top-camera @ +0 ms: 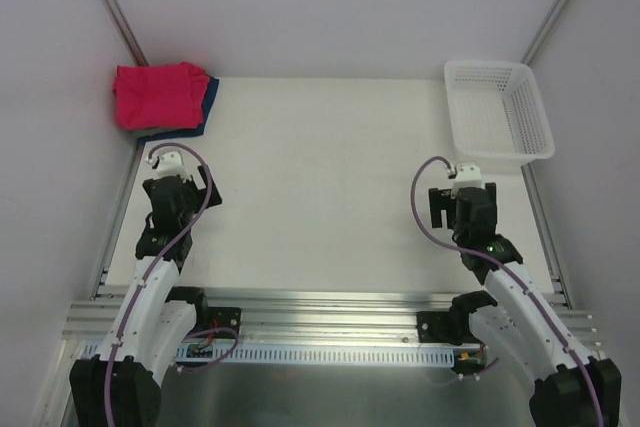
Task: Fold and stack the t-shirts
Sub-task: Put the neatly folded tshirt into the corner of the board with the left arm
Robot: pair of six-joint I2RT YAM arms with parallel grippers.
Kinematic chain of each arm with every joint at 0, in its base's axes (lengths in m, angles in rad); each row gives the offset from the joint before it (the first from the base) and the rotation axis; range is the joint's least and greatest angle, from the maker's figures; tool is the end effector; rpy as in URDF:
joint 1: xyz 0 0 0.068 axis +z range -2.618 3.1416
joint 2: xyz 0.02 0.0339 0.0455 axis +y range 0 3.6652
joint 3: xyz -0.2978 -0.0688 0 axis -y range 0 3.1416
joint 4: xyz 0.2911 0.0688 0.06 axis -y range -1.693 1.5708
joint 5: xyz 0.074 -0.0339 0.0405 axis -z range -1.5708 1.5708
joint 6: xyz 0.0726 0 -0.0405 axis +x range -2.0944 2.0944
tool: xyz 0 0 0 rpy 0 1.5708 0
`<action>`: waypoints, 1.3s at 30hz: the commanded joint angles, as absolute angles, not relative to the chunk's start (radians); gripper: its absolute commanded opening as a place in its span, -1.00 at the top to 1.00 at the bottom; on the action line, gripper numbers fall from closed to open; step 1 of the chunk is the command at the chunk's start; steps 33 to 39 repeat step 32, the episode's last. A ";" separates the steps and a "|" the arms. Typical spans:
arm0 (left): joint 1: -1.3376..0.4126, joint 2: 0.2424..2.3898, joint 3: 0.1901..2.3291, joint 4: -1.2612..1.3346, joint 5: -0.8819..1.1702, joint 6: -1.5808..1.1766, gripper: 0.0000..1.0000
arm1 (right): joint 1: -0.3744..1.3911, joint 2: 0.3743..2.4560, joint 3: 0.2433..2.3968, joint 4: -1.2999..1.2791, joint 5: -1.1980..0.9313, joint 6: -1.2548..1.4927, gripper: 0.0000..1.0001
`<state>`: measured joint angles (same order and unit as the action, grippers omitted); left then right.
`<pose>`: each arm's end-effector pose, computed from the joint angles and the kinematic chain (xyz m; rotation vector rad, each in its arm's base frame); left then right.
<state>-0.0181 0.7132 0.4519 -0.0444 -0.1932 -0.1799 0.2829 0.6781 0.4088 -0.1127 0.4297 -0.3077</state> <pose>0.2302 0.0098 0.2474 -0.2829 1.8494 0.0447 0.2145 0.0309 0.2285 -0.2878 1.9194 -0.4351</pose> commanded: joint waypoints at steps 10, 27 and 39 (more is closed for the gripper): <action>-0.012 0.758 0.534 0.187 -0.196 -0.202 -0.98 | 0.242 0.975 1.023 -0.565 0.167 -0.269 -0.93; -0.012 0.805 0.614 0.216 -0.187 -0.230 -0.98 | 0.241 1.253 1.519 -1.002 0.182 -0.216 -0.93; -0.012 0.810 0.606 0.221 -0.193 -0.229 -0.98 | 0.238 1.241 1.442 -0.954 0.242 -0.241 -0.93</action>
